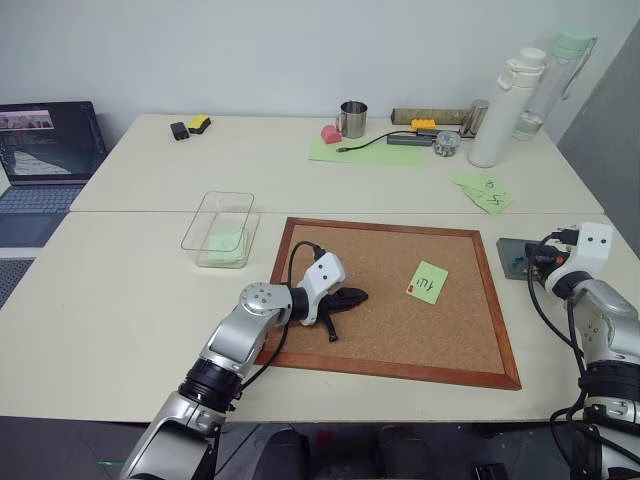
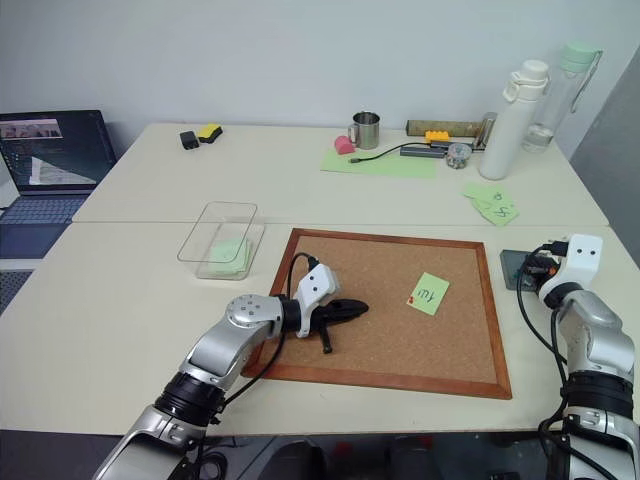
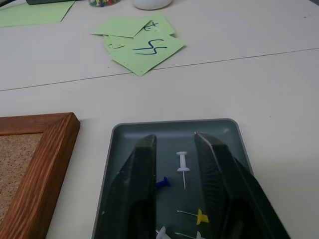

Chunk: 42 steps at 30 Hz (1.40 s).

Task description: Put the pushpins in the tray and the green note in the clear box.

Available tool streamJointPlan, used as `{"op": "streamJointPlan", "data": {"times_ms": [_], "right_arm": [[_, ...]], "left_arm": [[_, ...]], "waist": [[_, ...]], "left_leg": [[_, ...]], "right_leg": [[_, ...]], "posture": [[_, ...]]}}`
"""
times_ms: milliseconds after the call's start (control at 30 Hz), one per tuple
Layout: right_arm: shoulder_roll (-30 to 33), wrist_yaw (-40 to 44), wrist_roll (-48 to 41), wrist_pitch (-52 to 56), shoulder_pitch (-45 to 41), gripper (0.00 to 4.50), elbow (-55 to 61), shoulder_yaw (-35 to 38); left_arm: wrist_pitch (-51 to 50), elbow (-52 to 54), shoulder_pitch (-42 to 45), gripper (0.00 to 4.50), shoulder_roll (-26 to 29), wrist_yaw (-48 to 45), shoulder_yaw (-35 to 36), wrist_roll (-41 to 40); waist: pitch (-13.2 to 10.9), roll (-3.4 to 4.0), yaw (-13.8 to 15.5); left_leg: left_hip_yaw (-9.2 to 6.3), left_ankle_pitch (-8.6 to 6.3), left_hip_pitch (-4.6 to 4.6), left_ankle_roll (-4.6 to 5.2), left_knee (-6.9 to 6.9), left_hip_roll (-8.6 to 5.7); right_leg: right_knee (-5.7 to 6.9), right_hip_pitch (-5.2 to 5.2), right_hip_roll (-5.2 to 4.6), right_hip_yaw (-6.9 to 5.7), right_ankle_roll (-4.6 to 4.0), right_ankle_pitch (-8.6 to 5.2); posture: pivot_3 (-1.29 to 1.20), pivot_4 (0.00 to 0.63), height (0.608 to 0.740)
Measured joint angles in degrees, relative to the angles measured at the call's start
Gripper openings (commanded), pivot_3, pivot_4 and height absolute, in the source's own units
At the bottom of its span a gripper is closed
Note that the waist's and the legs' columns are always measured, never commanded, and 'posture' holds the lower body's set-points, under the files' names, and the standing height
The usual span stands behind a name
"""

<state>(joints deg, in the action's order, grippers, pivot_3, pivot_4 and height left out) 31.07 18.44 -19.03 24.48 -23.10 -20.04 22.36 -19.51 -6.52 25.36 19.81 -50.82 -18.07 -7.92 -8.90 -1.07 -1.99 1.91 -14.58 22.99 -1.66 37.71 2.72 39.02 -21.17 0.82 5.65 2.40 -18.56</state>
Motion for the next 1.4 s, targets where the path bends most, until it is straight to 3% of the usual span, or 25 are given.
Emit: {"op": "streamJointPlan", "data": {"times_ms": [300,400,567,667,867,1300,1400], "right_arm": [[0.00,1.26,-0.25,-0.05,4.19,1.92,5.85,-0.25],[-0.89,4.87,-3.21,1.56,10.30,1.92,17.75,-2.07],[-4.61,8.99,-9.19,6.97,18.73,1.92,37.02,-11.21],[-3.97,9.26,-6.73,7.52,21.50,1.92,42.50,-17.44],[-4.47,7.43,0.92,6.17,21.13,1.92,41.95,-25.38],[-9.90,5.95,2.69,5.75,16.34,1.92,34.82,-26.70],[-10.31,5.11,2.83,6.20,15.63,1.51,34.09,-26.63]], "left_arm": [[-0.13,0.13,0.05,0.00,0.06,-0.06,-0.09,-0.02],[-0.21,0.13,-0.10,0.00,0.33,-0.17,-0.03,-0.06],[-0.34,0.15,0.10,0.00,0.31,0.00,-0.03,-0.07],[-0.34,0.17,0.05,0.00,0.35,-0.05,-0.03,-0.07],[-0.34,0.11,0.19,0.00,0.42,-0.33,-0.03,-0.07],[-0.39,0.35,0.10,0.00,0.60,-0.86,-0.01,-0.07],[-0.54,0.52,0.05,0.00,0.60,-0.83,-0.01,-0.07]], "waist": [[0.00,0.01,0.03],[-0.01,0.03,0.01],[-0.02,0.02,-0.15],[-0.01,-0.01,-0.20],[-0.01,-0.05,-0.19],[-0.02,-0.05,-0.16],[-0.01,-0.05,-0.17]], "left_leg": [[-0.01,0.00,0.01,0.00,-0.01,0.01],[-0.04,0.00,0.00,0.00,-0.08,0.04],[-0.06,0.00,0.00,-0.02,-0.11,0.05],[-0.05,-0.01,-0.01,-0.01,-0.10,0.03],[-0.03,0.00,0.00,-0.01,-0.10,-0.01],[-0.05,0.00,0.00,-0.02,-0.10,0.01],[-0.04,0.00,0.00,-0.02,-0.10,0.00]], "right_leg": [[0.00,-0.01,0.00,0.00,0.00,0.00],[-0.01,-0.01,0.02,-0.03,0.01,-0.01],[0.00,0.00,0.00,-0.07,0.01,-0.01],[-0.01,-0.01,-0.03,-0.08,0.01,-0.01],[-0.02,-0.03,-0.01,-0.09,0.01,-0.01],[-0.02,-0.04,0.03,-0.08,0.00,-0.01],[-0.02,-0.05,0.03,-0.09,0.00,-0.01]], "posture": [[0.00,0.150,0.740],[0.00,0.150,0.740],[0.00,0.150,0.740],[0.00,0.150,0.740],[0.00,0.150,0.740],[0.00,0.150,0.740],[0.00,0.150,0.740]]}}
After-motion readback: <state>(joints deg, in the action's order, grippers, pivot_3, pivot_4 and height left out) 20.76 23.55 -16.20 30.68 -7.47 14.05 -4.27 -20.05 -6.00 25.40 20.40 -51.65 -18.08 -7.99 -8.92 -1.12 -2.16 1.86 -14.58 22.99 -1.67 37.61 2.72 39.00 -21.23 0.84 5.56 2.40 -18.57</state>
